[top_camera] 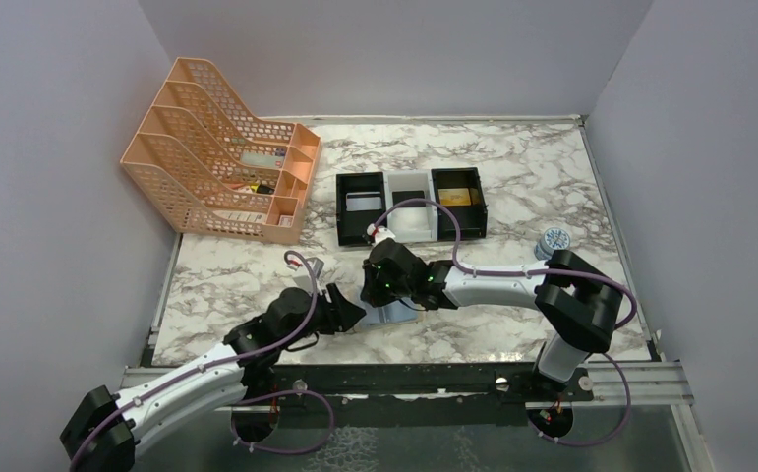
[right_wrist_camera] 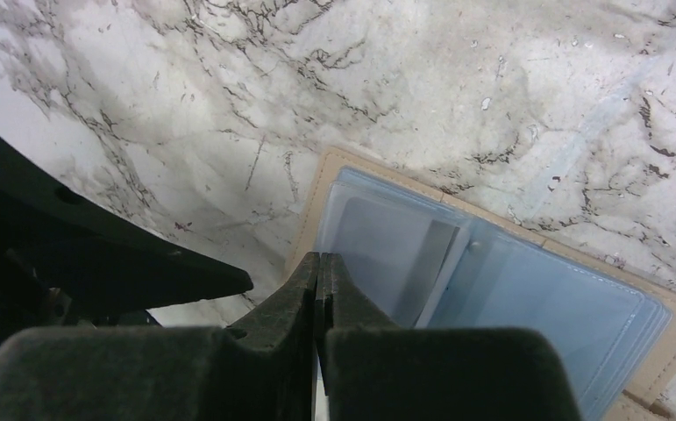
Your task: Take the credit cards out of the card holder
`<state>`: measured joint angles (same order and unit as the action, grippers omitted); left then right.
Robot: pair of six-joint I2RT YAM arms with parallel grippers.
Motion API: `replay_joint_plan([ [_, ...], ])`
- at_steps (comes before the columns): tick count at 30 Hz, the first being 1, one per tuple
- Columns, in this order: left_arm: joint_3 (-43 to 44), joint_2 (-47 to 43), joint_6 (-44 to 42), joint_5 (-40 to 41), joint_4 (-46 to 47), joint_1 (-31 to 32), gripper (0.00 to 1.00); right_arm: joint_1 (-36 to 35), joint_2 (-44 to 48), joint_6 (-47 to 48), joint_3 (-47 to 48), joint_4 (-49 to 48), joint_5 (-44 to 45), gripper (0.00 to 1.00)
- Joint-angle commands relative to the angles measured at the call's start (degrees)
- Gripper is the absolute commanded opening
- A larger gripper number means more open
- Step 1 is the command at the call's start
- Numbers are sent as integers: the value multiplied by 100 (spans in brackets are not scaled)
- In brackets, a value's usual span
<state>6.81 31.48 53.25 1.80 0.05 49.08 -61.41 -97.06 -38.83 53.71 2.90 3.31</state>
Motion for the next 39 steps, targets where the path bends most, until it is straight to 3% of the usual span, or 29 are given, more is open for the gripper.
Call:
replay_joint_plan([
  [1, -180, 634, -145, -291, 1082, -16, 49, 15, 168, -81, 16, -222, -182, 1],
  [4, -137, 1152, -283, -329, 1725, -19, 48, 16, 190, -79, -4, -226, -211, 1],
  [9, 281, 1923, -601, -302, 1993, -12, 43, 18, 213, -96, -45, -248, -225, 1],
  [17, 350, 2614, -531, -452, 2509, -14, 26, 25, 326, -68, -54, -262, -259, 2],
  [20, 331, 2669, -453, -349, 2499, -17, 19, 30, 442, 12, -37, -142, -162, 9],
  [23, 317, 2644, -338, -298, 2499, -19, 20, 80, 616, 72, -67, 24, 18, 24],
  [25, 362, 2672, -373, -302, 2499, -16, 24, 137, 768, 99, -153, 98, 107, 36],
  [27, 438, 2775, -421, -339, 2502, -21, 34, 222, 925, 127, -262, 170, 175, 42],
  [33, 840, 3490, -394, -655, 2500, -13, 54, 595, 1520, 130, -795, 299, 273, 46],
  [39, 1210, 3928, -411, -849, 2526, -6, 65, 931, 2126, 77, -1359, 343, 234, 46],
])
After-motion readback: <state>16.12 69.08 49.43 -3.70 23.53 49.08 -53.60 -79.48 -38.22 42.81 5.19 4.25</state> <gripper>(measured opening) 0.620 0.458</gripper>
